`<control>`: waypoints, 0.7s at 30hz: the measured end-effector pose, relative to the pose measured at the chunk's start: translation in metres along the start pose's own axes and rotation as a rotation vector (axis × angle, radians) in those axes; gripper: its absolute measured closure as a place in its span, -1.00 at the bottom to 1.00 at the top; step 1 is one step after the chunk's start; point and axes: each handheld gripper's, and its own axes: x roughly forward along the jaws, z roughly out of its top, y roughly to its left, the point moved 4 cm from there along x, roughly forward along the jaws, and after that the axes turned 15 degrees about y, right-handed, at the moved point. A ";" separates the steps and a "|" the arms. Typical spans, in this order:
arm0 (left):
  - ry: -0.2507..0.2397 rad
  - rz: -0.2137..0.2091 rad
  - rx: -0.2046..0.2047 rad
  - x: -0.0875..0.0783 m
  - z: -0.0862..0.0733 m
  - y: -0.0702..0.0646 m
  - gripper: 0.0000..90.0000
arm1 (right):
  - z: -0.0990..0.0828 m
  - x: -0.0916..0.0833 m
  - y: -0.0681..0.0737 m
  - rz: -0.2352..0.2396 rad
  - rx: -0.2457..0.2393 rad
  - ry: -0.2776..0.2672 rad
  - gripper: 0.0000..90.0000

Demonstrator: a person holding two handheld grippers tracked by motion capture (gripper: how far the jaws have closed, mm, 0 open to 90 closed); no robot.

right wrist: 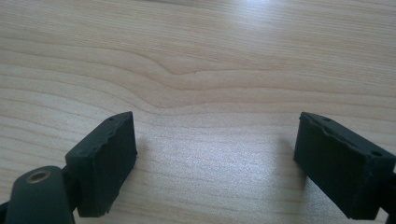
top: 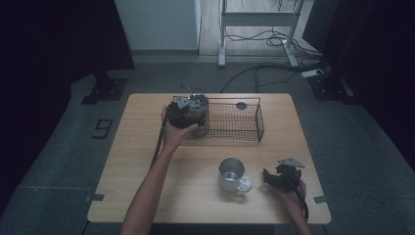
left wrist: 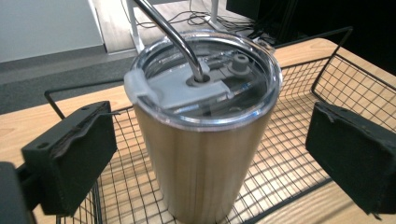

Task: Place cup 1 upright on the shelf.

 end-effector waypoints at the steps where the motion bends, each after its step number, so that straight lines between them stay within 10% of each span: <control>1: -0.002 -0.004 -0.002 -0.001 -0.002 0.000 -0.94 | 0.000 0.000 0.000 0.000 0.001 0.000 -0.72; 21: -0.038 -0.064 0.005 -0.047 -0.045 0.002 -0.85 | 0.000 0.000 0.000 0.000 0.003 0.001 -0.72</control>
